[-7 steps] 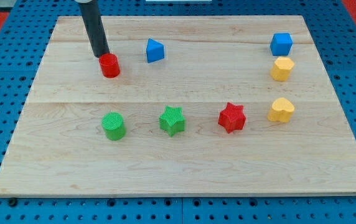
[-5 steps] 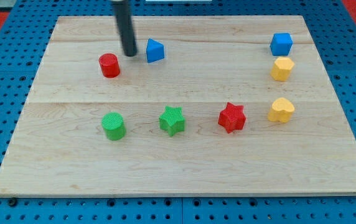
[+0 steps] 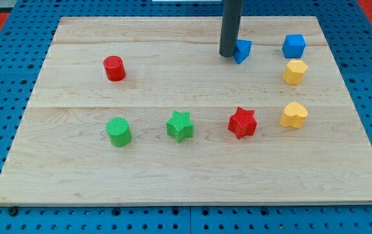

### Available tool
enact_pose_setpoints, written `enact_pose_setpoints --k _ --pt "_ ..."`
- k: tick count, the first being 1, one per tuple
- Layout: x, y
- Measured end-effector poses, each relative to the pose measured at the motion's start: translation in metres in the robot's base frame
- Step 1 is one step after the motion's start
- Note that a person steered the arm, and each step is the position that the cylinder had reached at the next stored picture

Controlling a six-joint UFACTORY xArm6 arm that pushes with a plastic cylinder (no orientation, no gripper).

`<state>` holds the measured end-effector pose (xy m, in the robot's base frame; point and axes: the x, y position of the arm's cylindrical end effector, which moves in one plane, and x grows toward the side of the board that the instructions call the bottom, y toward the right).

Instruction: Move the blue triangle parallel to the left of the blue cube

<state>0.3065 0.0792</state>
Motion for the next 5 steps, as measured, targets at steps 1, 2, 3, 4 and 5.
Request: enact_pose_setpoints --k 1,2,3,4,5 --pt "0.0 0.0" --pt "0.035 0.0" --pt "0.038 0.0" --pt "0.024 0.01" --pt "-0.013 0.055"
